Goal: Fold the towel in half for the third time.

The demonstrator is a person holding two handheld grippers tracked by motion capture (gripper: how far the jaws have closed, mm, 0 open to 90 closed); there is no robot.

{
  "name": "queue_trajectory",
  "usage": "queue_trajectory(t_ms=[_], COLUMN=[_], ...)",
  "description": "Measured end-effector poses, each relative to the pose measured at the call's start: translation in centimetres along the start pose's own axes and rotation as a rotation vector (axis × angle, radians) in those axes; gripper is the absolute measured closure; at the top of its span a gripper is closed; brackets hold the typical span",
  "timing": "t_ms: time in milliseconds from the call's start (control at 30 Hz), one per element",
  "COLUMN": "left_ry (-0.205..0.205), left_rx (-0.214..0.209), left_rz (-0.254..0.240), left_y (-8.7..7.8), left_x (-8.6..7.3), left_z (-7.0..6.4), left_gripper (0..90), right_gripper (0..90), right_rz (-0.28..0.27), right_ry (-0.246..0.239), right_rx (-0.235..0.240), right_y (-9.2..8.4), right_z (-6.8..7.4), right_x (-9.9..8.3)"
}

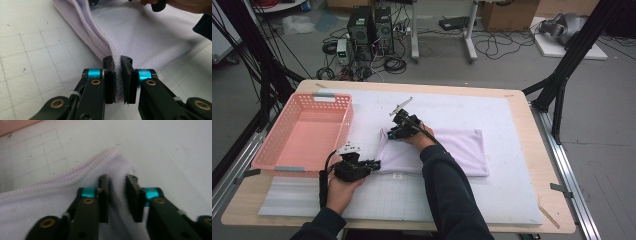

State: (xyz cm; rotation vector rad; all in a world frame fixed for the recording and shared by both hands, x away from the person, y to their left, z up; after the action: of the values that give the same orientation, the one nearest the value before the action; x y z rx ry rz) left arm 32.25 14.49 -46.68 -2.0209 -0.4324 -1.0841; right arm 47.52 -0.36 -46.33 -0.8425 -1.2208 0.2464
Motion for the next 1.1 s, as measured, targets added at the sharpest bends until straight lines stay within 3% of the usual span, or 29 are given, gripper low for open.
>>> queue_trajectory(t_ms=[167,267,467,567,833,1033,1100], left_ry=[-0.002,-0.007,-0.021,-0.031,-0.046,-0.027,-0.002], left_rx=[-0.002,-0.011,-0.019,-0.03,-0.106,-0.145,-0.165], left_rz=[-0.008,-0.03,-0.104,-0.117,-0.179,-0.19,-0.183], left_y=[-0.1,-0.5,-2.2,-2.3,-2.1,-1.4,-0.7], left_x=[0.1,0.6,2.0,2.1,3.9,5.1,5.9], left_z=[0.0,-0.2,-0.3,-0.4,-2.1,-3.7,-4.9], left_gripper=[82.1,82.3,82.4,82.4,82.4,82.4,82.3], right_gripper=[81.1,81.2,81.2,81.2,81.2,81.2,81.2], right_rz=[-0.001,-0.028,-0.15,-0.165,-0.225,-0.24,-0.247], right_ry=[-0.04,-0.031,-0.012,-0.016,-0.022,-0.021,-0.022], right_rx=[-0.021,-0.013,0.003,0.001,-0.019,-0.031,-0.044], right_y=[-0.2,-0.6,-1.7,-2.2,-5.2,-7.2,-8.5], right_z=[0.3,0.3,0.6,0.6,0.3,-0.2,-0.6], right_x=[0.2,0.4,1.7,1.9,2.1,1.8,1.4])
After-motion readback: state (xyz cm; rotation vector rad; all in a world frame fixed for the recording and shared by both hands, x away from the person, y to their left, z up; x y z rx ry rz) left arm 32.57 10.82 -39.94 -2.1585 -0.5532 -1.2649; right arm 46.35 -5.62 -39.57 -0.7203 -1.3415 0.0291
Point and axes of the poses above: each handheld gripper's, and its own axes: y roughly forward along the jaws, x roughly out of its top, z roughly to its left, the point moved 4 cm from there along y, roughly forward along the jaws, and after that the axes turned 5 degrees about -z, right-handed, at the moved point
